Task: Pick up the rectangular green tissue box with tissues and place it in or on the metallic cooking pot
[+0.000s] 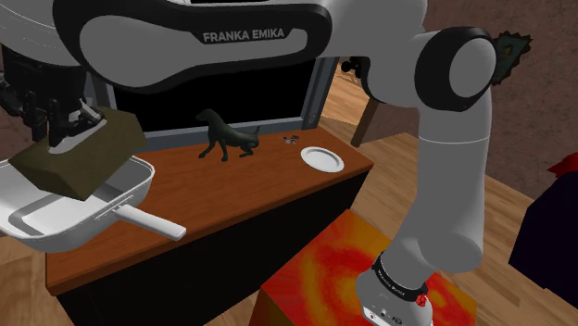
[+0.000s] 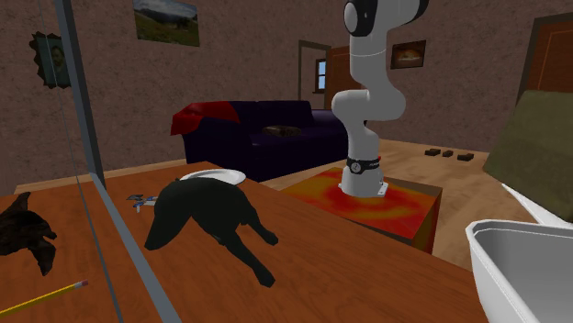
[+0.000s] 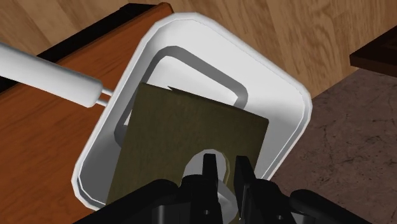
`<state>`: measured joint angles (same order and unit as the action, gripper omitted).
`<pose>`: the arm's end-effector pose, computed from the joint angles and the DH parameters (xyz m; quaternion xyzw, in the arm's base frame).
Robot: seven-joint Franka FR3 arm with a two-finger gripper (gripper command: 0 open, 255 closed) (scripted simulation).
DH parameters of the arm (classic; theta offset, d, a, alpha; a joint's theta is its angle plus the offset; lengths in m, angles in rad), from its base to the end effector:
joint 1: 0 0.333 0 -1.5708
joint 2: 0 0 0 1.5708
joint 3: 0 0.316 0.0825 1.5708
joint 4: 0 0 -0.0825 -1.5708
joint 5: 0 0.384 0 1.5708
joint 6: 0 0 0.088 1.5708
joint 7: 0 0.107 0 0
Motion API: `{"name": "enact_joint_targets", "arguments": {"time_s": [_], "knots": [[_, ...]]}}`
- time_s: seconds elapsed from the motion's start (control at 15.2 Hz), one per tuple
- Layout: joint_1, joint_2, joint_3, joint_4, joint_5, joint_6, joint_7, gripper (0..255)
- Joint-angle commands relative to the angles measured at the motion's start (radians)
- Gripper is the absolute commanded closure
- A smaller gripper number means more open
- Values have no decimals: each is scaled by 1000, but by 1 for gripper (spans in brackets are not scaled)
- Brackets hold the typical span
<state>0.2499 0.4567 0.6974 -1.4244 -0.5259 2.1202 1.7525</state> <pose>0.4998 0.4977 0.5181 -0.9186 0.3401 -0.1419 0.1431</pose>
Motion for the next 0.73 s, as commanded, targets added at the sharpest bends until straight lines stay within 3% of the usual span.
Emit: {"name": "enact_joint_targets", "arguments": {"time_s": [0.0, 0.66], "knots": [[-3, 1, -3, -26, -6, 26, 9, 255], [-5, 5, -7, -50, -14, 52, 19, 255]]}}
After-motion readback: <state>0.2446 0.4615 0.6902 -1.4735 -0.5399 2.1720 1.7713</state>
